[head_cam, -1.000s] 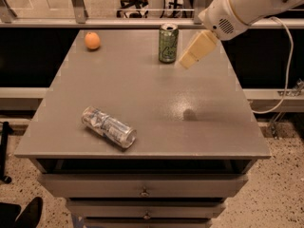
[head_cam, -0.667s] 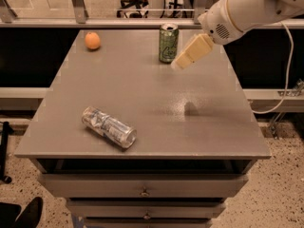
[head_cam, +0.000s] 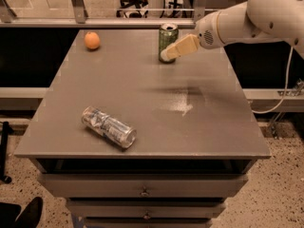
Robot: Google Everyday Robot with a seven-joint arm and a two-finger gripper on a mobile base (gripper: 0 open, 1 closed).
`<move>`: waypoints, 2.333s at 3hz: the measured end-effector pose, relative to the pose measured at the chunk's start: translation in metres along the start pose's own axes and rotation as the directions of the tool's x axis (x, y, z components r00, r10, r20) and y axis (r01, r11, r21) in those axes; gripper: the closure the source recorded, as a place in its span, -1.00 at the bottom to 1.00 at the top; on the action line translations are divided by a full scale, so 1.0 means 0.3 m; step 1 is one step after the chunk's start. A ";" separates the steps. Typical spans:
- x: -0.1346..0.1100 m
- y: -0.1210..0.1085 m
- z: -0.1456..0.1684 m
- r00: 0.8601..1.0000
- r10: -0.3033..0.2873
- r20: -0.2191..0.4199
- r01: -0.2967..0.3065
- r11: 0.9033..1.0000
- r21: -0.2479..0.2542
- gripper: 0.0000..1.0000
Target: Move green can near redbull can
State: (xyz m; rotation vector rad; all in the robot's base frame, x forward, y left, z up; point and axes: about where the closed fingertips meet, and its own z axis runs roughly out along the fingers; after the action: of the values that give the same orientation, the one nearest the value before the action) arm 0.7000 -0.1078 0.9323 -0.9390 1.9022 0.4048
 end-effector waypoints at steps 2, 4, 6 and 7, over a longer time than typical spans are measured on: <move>-0.017 -0.117 0.189 0.989 0.078 0.128 -0.084 0.995 0.044 -1.00; 0.001 -0.165 0.275 0.977 0.118 0.177 -0.130 0.990 0.056 -0.67; -0.051 -0.106 0.252 0.963 0.122 0.240 -0.123 0.992 -0.011 0.41; -0.099 -0.004 0.193 0.956 0.111 0.272 -0.085 0.991 -0.105 0.88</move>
Offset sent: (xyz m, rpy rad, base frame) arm 0.0961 0.0167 -0.0326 0.1928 -0.0841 -0.1181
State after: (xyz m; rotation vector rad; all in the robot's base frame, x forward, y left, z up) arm 0.7438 -0.0597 0.9288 -0.8028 1.6874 0.6541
